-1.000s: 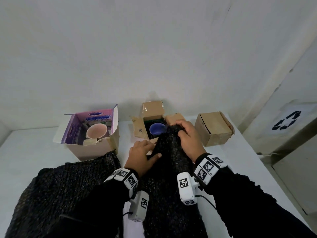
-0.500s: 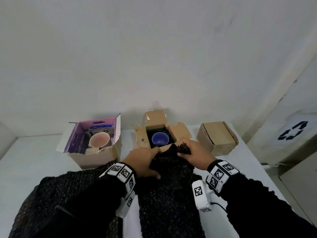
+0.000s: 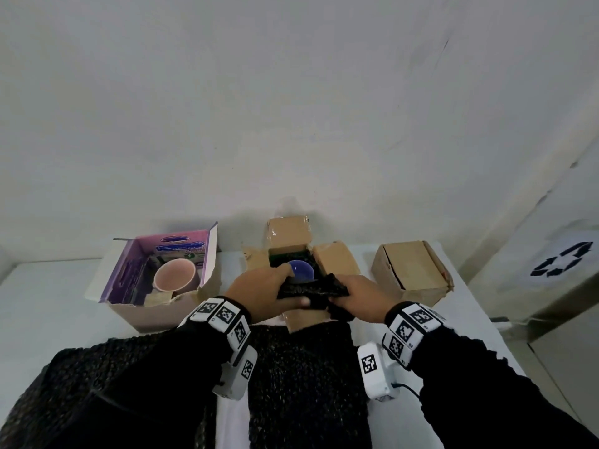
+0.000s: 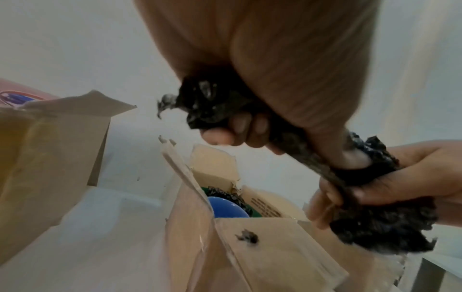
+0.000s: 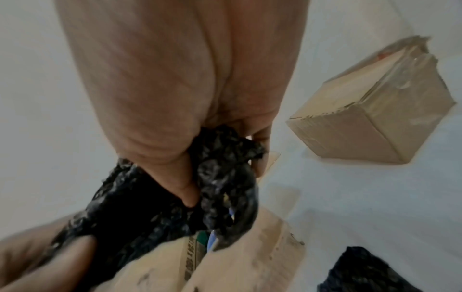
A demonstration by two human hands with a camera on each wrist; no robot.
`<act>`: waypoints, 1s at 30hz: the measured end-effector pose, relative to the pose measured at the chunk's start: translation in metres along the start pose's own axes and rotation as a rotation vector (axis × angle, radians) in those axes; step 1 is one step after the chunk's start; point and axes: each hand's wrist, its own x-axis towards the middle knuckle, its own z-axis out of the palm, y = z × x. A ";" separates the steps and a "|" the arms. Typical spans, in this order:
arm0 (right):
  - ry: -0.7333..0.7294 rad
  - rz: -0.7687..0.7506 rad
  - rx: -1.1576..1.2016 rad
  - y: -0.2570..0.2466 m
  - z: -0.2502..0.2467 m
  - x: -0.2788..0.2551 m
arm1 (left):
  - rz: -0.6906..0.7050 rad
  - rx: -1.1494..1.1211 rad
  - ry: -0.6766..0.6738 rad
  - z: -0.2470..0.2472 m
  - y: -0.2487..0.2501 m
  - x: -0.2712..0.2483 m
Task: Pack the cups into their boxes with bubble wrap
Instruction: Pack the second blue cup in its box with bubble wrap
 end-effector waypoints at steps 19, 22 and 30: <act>0.122 -0.410 -0.531 0.024 -0.012 0.093 | 0.018 0.234 -0.112 0.045 -0.022 0.043; 0.022 -0.449 -0.667 0.026 -0.005 0.100 | 0.023 0.213 -0.127 0.046 -0.023 0.043; -0.030 -0.384 -0.923 0.028 0.011 0.100 | -0.042 0.388 -0.137 0.049 -0.012 0.039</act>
